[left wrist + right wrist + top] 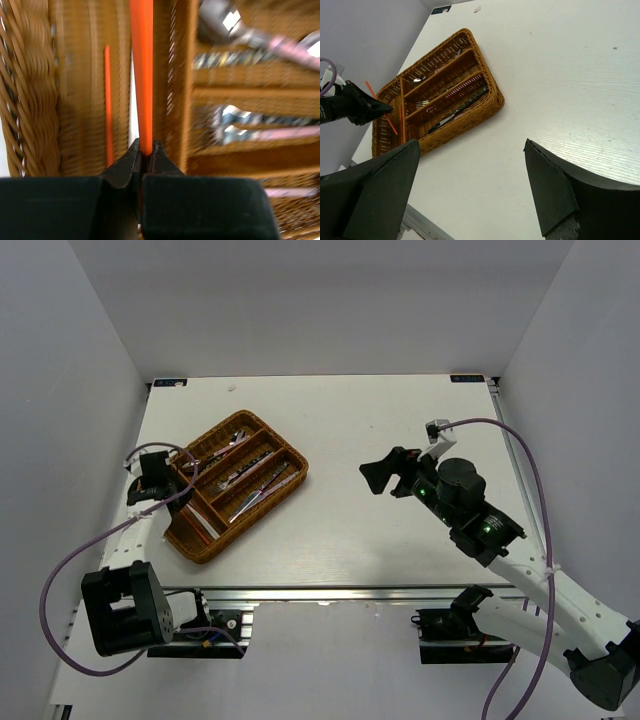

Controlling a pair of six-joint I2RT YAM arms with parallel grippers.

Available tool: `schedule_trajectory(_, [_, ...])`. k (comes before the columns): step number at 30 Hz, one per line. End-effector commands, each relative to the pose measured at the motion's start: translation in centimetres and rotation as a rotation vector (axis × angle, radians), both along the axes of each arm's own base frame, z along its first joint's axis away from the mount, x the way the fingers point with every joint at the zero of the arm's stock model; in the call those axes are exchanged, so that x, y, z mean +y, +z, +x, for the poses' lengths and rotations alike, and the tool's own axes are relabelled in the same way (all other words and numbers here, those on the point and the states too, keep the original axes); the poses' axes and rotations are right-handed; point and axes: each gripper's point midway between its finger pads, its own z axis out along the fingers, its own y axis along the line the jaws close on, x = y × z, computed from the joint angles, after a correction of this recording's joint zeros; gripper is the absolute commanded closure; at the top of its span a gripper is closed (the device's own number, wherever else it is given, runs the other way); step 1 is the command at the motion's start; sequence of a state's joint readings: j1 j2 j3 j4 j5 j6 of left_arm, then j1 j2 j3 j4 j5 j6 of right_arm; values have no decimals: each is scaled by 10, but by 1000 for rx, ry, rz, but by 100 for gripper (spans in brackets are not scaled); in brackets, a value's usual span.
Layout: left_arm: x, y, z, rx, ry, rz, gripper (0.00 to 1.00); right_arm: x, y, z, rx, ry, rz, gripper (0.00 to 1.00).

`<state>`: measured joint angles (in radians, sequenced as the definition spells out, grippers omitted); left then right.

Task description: Sort the eating utensils into containers

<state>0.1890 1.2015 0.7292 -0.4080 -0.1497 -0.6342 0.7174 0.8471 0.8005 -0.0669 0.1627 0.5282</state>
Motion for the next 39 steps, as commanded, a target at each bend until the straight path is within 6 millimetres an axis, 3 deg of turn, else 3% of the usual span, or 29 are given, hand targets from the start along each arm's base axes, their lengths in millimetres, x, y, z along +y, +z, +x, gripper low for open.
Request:
schedule_trajectory(1, [3, -4, -15, 48, -26, 46, 100, -13, -3, -1, -34, -26, -52, 11])
schedule_trajectory(5, [5, -7, -21, 62, -10, 51, 100, -16, -4, -2, -45, -26, -75, 11])
schedule_trajectory(7, [3, -14, -28, 79, -1, 42, 93, -17, -5, -3, -47, -21, -84, 11])
schedule_trajectory(11, [1, -10, -32, 60, 6, 30, 43, -16, -5, -3, -48, -16, -86, 11])
schedule_trajectory(14, [1, 10, -32, 23, 0, 43, 25, -17, 0, -4, -49, -13, -97, 11])
schedule_trajectory(16, [3, 31, -32, -8, -2, 68, 4, -21, 7, -5, -53, -21, -112, 11])
schedule_trajectory(18, [5, 41, -38, -3, -23, 96, 3, -27, 12, -6, -57, -36, -128, 11])
schedule_trajectory(21, [3, 74, -38, -77, -99, 158, 2, -47, 14, -8, -34, -108, -189, 11])
schedule_trajectory(23, [-12, 97, -36, -167, -198, 164, 2, -72, 13, -9, -5, -206, -241, 11])
schedule_trajectory(25, [-20, 107, -38, -180, -240, 181, 2, -95, 11, -11, 8, -298, -290, 11])
schedule_trajectory(30, [-14, 146, -65, -231, -202, 266, 2, -142, 5, -29, 59, -407, -447, 11])
schedule_trajectory(34, [-2, 180, -93, -277, -127, 370, 2, -159, 6, -46, 66, -414, -479, 11])
schedule_trajectory(36, [-6, 196, -106, -303, -149, 422, 2, -168, 11, -56, 39, -409, -466, 11])
schedule_trajectory(37, [3, 204, -114, -302, -101, 468, 2, -172, 9, -59, 33, -406, -477, 11])
schedule_trajectory(39, [0, 218, -128, -348, -118, 490, 2, -183, 15, -68, -8, -424, -454, 11])
